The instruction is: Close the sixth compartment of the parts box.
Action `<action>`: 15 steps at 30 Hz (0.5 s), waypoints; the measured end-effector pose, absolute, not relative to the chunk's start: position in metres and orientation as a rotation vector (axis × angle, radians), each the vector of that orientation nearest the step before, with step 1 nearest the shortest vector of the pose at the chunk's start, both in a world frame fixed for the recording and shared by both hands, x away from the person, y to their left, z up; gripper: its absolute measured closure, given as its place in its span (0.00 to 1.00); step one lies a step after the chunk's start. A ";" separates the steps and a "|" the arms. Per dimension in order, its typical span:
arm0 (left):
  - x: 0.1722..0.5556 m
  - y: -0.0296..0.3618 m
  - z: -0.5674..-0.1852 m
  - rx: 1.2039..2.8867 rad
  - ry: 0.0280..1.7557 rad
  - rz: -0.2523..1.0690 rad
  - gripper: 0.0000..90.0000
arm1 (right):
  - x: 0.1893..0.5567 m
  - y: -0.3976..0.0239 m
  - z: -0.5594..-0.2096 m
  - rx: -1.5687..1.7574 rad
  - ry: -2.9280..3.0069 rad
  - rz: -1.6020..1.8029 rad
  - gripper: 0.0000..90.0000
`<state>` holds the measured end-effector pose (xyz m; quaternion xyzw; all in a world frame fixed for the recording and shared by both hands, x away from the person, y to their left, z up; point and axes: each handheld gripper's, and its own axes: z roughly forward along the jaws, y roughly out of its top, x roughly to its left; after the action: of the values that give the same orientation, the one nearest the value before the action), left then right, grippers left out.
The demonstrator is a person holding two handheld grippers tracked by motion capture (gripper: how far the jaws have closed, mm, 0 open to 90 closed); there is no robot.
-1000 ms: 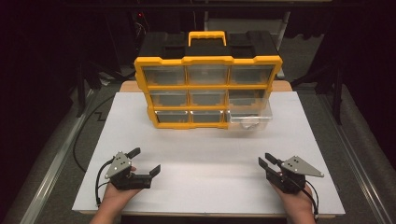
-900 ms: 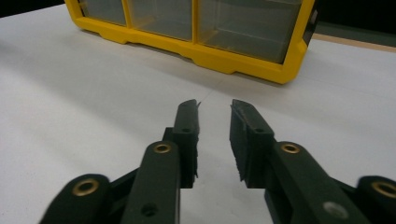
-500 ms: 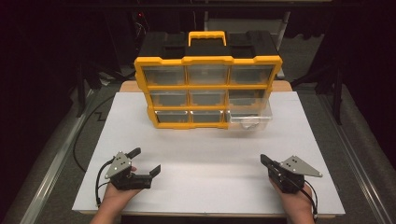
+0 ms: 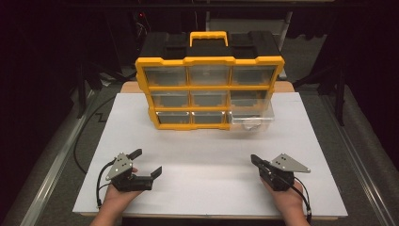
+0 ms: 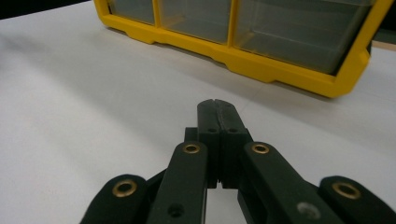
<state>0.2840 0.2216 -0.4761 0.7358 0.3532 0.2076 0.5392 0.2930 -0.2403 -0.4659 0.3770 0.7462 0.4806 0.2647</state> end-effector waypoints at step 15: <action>0.283 0.221 -0.476 1.750 0.833 0.492 0.00 | 0.307 -0.217 -0.448 0.962 1.959 1.380 1.00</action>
<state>0.2830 0.2210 -0.4757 0.7362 0.3506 0.2071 0.5405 0.3071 -0.2175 -0.4478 0.3580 0.7293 0.5135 0.2761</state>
